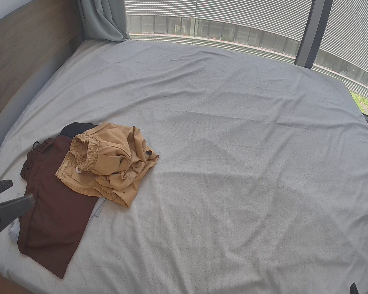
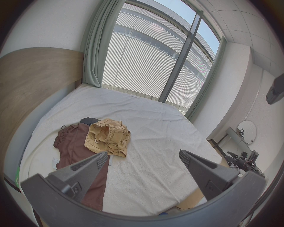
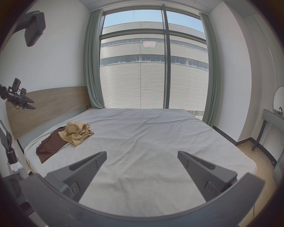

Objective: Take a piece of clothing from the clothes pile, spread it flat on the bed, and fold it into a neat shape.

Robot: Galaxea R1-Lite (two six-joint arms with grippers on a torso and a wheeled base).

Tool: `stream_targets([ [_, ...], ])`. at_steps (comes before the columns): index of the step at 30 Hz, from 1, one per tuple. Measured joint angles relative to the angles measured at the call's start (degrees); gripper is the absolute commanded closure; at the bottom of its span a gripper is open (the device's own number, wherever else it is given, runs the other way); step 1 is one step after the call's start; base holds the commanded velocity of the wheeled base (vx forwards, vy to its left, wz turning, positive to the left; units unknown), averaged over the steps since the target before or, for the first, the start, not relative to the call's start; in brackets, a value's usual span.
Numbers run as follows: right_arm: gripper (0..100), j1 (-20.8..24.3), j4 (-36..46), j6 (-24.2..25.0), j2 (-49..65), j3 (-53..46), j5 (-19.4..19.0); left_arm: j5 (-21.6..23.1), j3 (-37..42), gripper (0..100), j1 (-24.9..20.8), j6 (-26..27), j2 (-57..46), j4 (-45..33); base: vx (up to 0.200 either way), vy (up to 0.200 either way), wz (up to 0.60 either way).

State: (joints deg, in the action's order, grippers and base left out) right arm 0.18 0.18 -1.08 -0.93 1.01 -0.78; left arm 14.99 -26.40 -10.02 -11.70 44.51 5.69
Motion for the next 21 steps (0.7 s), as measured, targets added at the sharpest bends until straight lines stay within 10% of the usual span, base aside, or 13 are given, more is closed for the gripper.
stream_targets([
  [21, 0, -0.02, 0.00, 0.05, 0.00, 0.00, 0.02, 13.74, -3.22, 0, 11.97, -1.90, 17.40, 14.18, 0.000, 0.000, 0.00],
])
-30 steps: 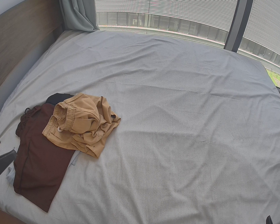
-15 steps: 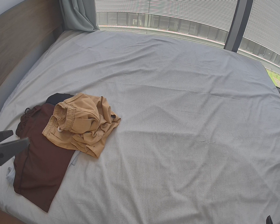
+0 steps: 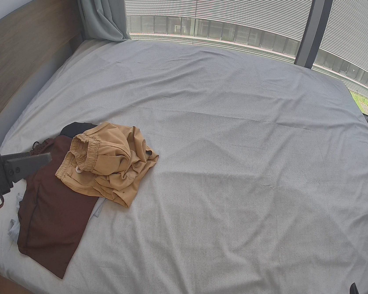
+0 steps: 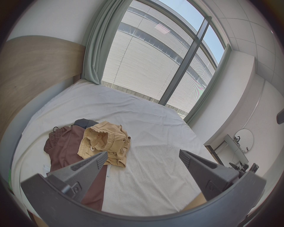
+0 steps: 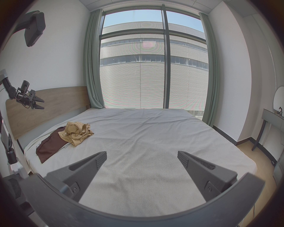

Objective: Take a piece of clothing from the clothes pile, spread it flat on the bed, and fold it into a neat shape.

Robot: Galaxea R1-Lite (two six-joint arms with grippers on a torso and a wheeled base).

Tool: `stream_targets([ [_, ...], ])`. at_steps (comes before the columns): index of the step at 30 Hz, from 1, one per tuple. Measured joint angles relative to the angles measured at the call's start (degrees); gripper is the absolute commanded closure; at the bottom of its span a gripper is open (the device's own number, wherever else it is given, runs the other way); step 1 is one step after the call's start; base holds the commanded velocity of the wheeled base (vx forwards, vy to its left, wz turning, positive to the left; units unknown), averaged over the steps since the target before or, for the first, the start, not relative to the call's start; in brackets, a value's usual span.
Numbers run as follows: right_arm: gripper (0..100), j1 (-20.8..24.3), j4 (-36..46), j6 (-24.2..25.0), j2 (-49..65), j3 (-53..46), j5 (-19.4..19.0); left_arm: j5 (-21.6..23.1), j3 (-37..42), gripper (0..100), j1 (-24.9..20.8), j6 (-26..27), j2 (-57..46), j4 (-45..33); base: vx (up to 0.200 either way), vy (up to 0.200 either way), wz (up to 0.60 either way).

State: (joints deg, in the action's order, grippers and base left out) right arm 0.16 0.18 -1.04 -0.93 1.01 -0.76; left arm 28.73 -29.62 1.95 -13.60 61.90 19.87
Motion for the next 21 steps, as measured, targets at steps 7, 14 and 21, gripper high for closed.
stream_targets([
  [7, 0, 0.00, 0.00, 0.00, 0.00, 0.00, 0.00, 2.33, -0.80, 0, 1.84, 0.06, 5.71, 2.88, 0.000, 0.000, 0.00],
  [14, 0, 0.00, 0.00, 0.00, 0.00, 0.00, 0.00, 5.40, -1.79, 0, 3.43, 0.26, 11.56, 5.47, 0.000, 0.000, 0.00],
  [21, 0, 0.00, 0.00, 0.02, 0.00, 0.00, 0.00, 6.84, -2.23, 0, 3.78, 0.34, 17.07, 9.74, 0.000, 0.000, 0.00],
])
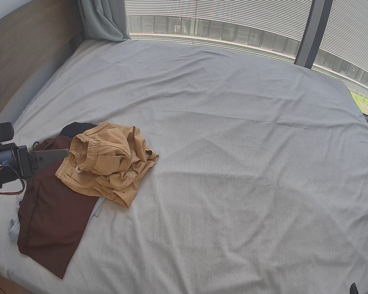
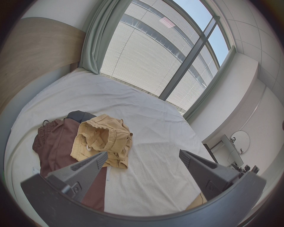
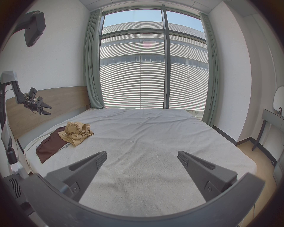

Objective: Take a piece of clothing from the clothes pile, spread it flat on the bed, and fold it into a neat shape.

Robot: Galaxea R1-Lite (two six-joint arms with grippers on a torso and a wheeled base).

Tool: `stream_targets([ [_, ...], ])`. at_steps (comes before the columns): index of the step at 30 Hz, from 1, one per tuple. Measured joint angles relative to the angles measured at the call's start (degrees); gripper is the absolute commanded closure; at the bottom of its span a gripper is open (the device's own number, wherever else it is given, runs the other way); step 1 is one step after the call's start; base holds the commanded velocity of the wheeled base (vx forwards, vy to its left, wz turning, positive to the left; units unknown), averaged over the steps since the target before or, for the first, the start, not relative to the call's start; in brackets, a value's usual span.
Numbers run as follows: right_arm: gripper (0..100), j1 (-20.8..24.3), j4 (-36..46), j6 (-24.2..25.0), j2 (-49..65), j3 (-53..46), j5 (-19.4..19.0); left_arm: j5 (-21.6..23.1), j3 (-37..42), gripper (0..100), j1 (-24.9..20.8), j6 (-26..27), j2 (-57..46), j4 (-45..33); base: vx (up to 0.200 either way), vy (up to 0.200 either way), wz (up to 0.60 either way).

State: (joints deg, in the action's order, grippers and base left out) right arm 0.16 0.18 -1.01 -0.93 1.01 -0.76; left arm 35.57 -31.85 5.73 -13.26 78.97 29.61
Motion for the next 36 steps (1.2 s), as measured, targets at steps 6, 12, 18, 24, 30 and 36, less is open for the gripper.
stream_targets([
  [6, 0, 0.00, 0.00, 0.00, 0.00, 0.00, 0.00, 0.80, -0.22, 0, 0.72, -0.04, 6.39, 8.70, 0.000, 0.000, 0.00],
  [12, 0, -0.02, 0.00, -0.02, 0.00, 0.00, 0.00, 1.45, -1.11, 0, 1.13, -0.11, 12.84, 12.84, 0.000, 0.000, 0.00],
  [18, 0, 0.00, 0.00, -0.02, 0.00, 0.00, -0.02, 2.00, -4.17, 0, 1.23, -0.06, 18.16, 13.32, 0.000, 0.000, 0.00],
  [24, 0, -0.02, -0.02, -0.02, 0.00, 0.00, -0.02, 3.13, -6.95, 0, 1.21, 0.02, 22.15, 13.36, 0.000, 0.000, 0.00],
  [30, 0, 0.00, 0.00, -0.02, 0.00, 0.00, 0.00, 3.43, -10.14, 0, 1.18, 0.10, 26.05, 14.35, 0.000, 0.000, 0.00],
  [36, 0, -0.02, 0.00, 0.00, 0.00, 0.00, 0.00, 4.00, -12.24, 0, 0.85, 0.07, 29.38, 15.49, 0.000, 0.000, 0.00],
])
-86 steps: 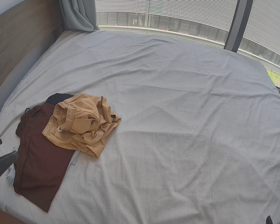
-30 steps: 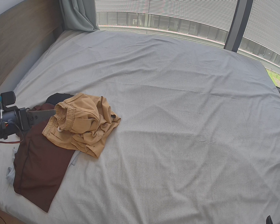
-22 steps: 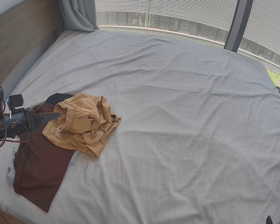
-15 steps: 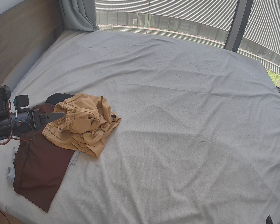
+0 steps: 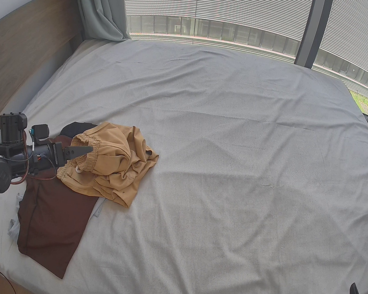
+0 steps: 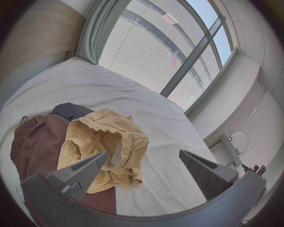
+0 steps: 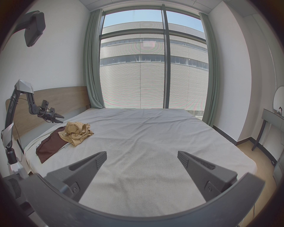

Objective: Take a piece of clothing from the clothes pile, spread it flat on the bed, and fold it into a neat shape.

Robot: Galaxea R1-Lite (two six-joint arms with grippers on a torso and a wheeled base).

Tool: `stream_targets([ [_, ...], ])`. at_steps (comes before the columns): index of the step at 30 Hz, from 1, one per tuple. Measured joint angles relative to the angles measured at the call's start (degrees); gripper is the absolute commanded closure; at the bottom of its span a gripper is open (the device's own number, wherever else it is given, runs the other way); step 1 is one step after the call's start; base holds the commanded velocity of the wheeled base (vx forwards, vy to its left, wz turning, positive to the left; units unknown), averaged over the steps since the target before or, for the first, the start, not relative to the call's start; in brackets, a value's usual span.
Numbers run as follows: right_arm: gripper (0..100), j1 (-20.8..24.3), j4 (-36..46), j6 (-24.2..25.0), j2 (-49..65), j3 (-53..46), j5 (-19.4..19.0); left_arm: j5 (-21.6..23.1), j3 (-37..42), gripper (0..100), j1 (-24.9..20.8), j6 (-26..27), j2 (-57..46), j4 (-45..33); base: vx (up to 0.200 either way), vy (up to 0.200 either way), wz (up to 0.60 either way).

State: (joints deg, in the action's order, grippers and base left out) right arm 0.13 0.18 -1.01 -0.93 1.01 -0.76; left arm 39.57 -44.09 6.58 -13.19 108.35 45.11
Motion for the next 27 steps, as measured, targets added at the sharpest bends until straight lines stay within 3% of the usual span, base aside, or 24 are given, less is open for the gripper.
stream_targets([
  [27, 0, 0.02, 0.00, 0.06, 0.00, 0.00, 0.00, 0.13, -6.99, 0, -2.86, -0.27, 8.35, 2.40, 0.000, 0.000, 0.00],
])
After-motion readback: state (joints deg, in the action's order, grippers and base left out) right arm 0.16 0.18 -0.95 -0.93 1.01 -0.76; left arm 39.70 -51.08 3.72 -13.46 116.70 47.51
